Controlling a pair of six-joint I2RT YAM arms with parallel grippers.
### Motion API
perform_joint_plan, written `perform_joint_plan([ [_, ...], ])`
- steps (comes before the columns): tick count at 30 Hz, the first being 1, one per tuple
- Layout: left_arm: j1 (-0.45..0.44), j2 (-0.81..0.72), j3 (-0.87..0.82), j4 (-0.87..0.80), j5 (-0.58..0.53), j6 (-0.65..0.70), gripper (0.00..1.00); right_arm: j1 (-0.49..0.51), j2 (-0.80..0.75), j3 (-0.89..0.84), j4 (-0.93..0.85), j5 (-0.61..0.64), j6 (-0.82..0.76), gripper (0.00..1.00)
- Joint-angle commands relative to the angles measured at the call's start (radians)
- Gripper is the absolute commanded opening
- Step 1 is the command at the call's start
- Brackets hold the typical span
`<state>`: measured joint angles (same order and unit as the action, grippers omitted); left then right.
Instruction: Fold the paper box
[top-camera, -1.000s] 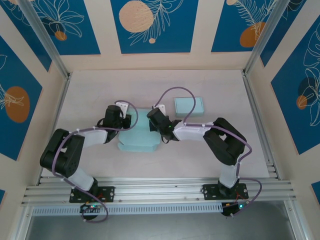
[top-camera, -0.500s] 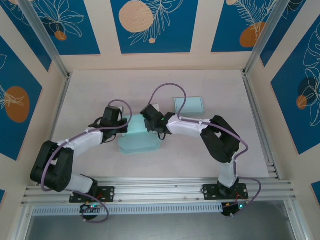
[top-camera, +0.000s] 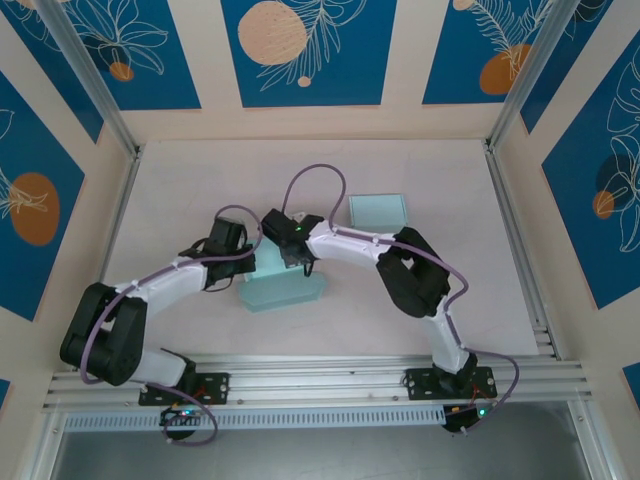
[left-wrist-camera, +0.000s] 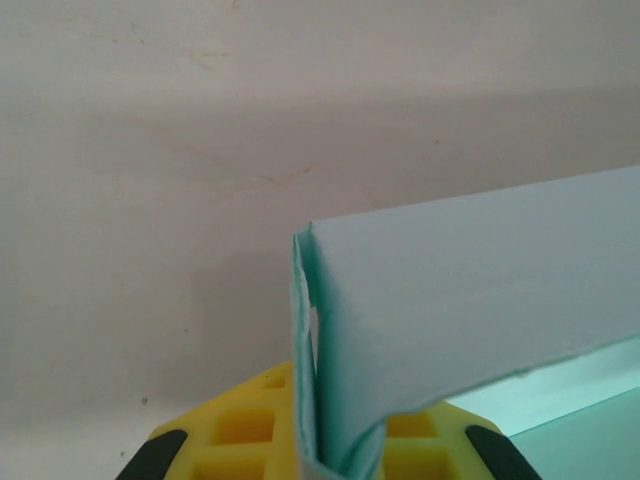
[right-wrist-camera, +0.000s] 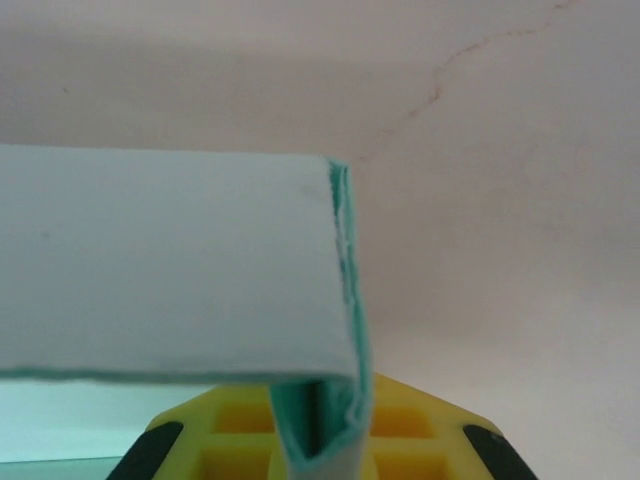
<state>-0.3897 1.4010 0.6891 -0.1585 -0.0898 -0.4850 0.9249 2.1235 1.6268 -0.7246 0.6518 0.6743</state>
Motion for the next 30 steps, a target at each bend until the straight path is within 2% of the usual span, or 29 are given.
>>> perform_joint_plan([
  [1,0.035,-0.050,0.039,-0.067,-0.244,-0.059,0.00,-0.028,0.076,-0.032,-0.490,0.251,0.043,0.06],
  [7,0.034,0.003,0.047,-0.111,-0.408,-0.131,0.00,0.061,0.175,0.112,-0.598,0.236,0.055,0.05],
  [8,0.035,0.005,0.044,-0.102,-0.415,-0.133,0.07,0.064,0.177,0.114,-0.590,0.217,0.050,0.05],
  [11,0.039,-0.008,0.030,-0.038,-0.323,-0.135,0.18,0.067,0.158,0.084,-0.498,0.132,0.013,0.02],
  [14,0.040,-0.033,0.016,0.031,-0.174,-0.131,0.42,0.059,0.132,0.054,-0.406,0.062,-0.015,0.01],
  [16,0.040,-0.047,0.027,0.033,-0.084,-0.120,0.50,0.052,0.126,0.051,-0.381,0.042,-0.022,0.00],
  [20,0.040,-0.070,0.028,0.002,-0.005,-0.129,0.56,0.044,0.125,0.063,-0.361,0.027,-0.030,0.00],
  [26,0.031,-0.057,0.006,-0.016,0.066,-0.153,0.59,0.043,0.125,0.085,-0.344,-0.008,-0.022,0.00],
  [30,0.001,-0.041,-0.007,-0.070,0.026,-0.175,0.57,0.043,0.127,0.098,-0.335,-0.026,-0.019,0.00],
])
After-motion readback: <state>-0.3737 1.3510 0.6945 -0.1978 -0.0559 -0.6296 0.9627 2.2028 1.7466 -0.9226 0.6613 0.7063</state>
